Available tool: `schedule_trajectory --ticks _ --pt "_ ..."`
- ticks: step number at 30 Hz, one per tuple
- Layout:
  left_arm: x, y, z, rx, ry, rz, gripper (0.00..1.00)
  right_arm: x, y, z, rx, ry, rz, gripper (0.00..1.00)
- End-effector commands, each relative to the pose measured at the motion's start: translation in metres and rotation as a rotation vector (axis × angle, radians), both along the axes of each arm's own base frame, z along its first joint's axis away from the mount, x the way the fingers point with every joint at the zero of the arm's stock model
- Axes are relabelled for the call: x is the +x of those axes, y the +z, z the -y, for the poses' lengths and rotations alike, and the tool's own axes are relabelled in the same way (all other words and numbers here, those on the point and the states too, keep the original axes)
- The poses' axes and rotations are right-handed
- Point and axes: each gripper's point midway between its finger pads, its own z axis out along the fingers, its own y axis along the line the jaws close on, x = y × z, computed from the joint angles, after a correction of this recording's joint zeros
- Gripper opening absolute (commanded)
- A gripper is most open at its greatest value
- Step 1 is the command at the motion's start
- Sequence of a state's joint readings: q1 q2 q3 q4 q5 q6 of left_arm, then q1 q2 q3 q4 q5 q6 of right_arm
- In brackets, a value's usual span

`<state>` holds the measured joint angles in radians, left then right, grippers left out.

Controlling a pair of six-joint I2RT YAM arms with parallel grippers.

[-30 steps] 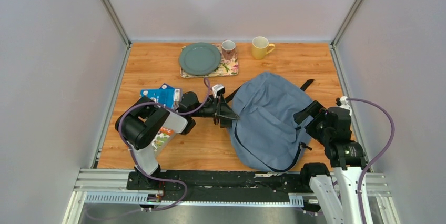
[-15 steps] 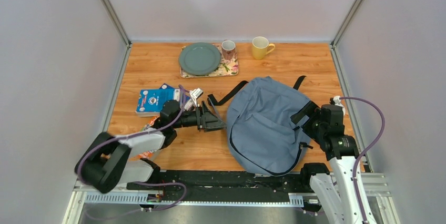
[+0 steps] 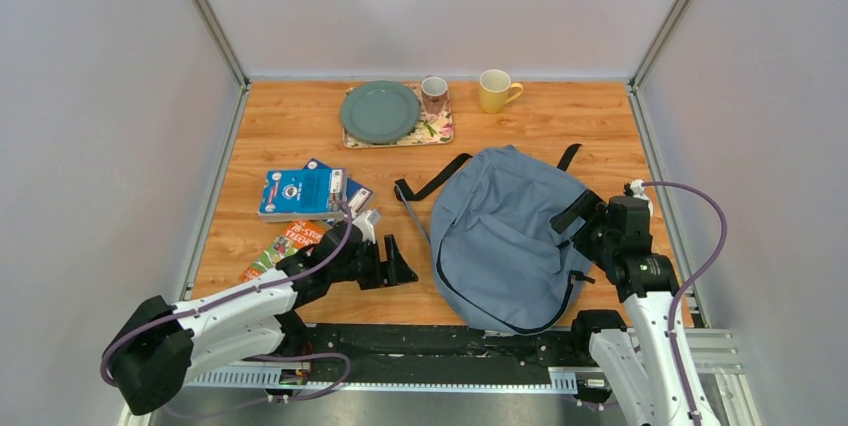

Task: Pack the student bag
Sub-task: Adjust the student bag at the center of the board.

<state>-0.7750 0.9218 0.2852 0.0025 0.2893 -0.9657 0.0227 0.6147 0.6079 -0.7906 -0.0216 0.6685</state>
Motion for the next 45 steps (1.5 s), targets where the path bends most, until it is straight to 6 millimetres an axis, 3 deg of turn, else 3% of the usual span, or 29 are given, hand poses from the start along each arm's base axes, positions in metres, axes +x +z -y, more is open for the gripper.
schedule_trajectory --ticks 1,6,9,12,20,23,24,25,27,31,36,37,38,40,41,43,45 --pt "0.009 -0.002 -0.004 0.064 0.057 0.02 0.82 0.009 0.015 -0.001 -0.005 0.023 0.067 0.98" --pt "0.011 0.03 0.022 -0.114 0.065 0.045 0.82 0.008 0.015 -0.001 -0.01 0.024 0.073 0.98" --pt "0.012 0.064 0.042 -0.27 0.046 0.065 0.83 0.008 0.015 0.0 -0.011 0.024 0.068 0.98" --pt "0.009 0.076 0.055 -0.287 0.022 0.077 0.83 0.008 0.015 0.0 -0.014 0.026 0.067 0.98" --pt "0.006 0.045 0.067 -0.243 0.046 -0.004 0.83 0.009 0.018 -0.001 -0.012 0.03 0.078 0.98" --pt "0.008 0.045 0.079 -0.266 0.025 0.003 0.83 0.009 0.015 -0.002 -0.007 0.035 0.073 0.98" --pt "0.011 0.055 0.087 -0.291 0.009 0.027 0.83 0.009 0.013 -0.003 -0.002 0.034 0.071 0.98" --pt "0.009 0.049 0.094 -0.278 -0.013 0.011 0.84 0.009 0.011 -0.003 -0.002 0.036 0.067 0.98" --pt "0.011 0.062 0.11 -0.32 -0.05 0.025 0.84 0.01 0.007 -0.003 -0.002 0.038 0.058 0.98" --pt "0.011 0.045 0.126 -0.289 -0.085 -0.022 0.83 0.009 0.005 -0.005 0.003 0.044 0.053 0.98" --pt "0.012 0.042 0.136 -0.297 -0.117 -0.03 0.84 0.008 0.005 -0.007 0.012 0.056 0.056 0.98" --pt "0.012 0.038 0.138 -0.287 -0.13 -0.039 0.79 0.008 0.005 -0.007 0.011 0.055 0.058 0.98" --pt "0.012 0.042 0.143 -0.294 -0.156 -0.019 0.5 0.008 0.007 -0.007 0.011 0.055 0.062 0.98" --pt "0.006 0.048 0.15 -0.323 -0.227 -0.011 0.28 0.008 0.008 -0.006 0.004 0.054 0.061 0.98" --pt "0.006 0.058 0.156 -0.342 -0.265 0.025 0.11 0.008 0.009 -0.005 0.0 0.05 0.063 0.98" --pt "-0.003 0.073 0.16 -0.376 -0.346 0.051 0.0 0.007 0.013 -0.001 -0.013 0.029 0.068 0.98" --pt "-0.007 0.084 0.159 -0.346 -0.415 0.106 0.0 0.007 0.017 0.001 -0.02 0.019 0.082 0.98"
